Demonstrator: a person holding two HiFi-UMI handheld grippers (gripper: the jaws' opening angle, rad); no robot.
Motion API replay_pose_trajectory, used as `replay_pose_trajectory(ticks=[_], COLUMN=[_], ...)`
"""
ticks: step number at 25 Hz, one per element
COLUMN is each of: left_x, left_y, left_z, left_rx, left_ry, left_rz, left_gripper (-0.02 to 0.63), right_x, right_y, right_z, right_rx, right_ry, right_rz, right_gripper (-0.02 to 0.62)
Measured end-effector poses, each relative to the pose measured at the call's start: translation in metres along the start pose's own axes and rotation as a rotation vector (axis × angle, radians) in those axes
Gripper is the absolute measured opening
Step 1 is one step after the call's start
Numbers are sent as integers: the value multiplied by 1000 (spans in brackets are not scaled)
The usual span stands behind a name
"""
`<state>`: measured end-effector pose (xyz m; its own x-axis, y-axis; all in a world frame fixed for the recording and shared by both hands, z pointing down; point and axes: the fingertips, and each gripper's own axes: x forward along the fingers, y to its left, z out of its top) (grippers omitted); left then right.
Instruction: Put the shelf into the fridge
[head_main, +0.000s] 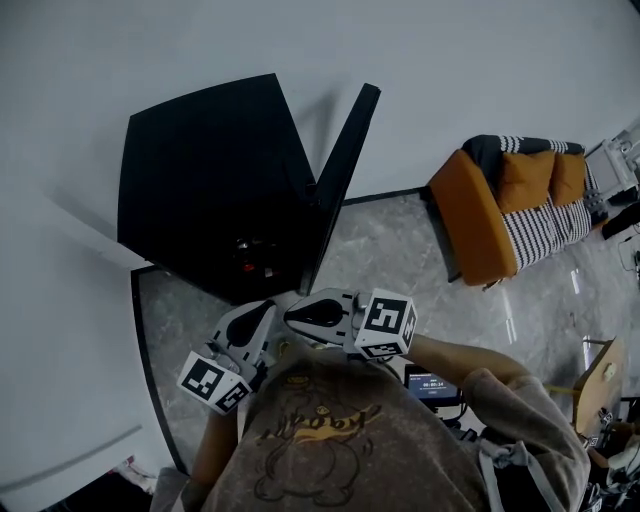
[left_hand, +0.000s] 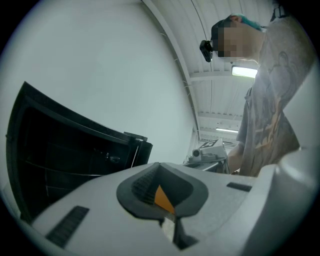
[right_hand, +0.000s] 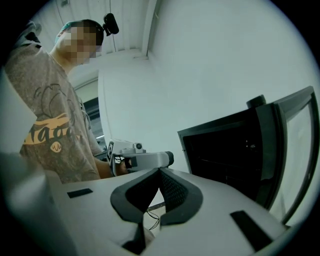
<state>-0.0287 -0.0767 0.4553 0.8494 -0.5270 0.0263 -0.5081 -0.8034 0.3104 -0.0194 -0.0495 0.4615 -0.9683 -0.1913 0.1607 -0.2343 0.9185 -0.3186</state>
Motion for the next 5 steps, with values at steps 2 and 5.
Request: replay_pose_trajectory(ticks=[2, 5], left_x=[1, 1], left_y=[2, 8], left_z=[1, 0], left_rx=[7, 15], left_ry=[-9, -25], left_rz=[10, 34], left_gripper=[5, 5], right_x=[1, 4], right_y=[1, -1], right_z=[0, 0], right_rx=[-13, -33], right_ry=[16, 34], right_rz=[28, 67], right_gripper=[21, 21])
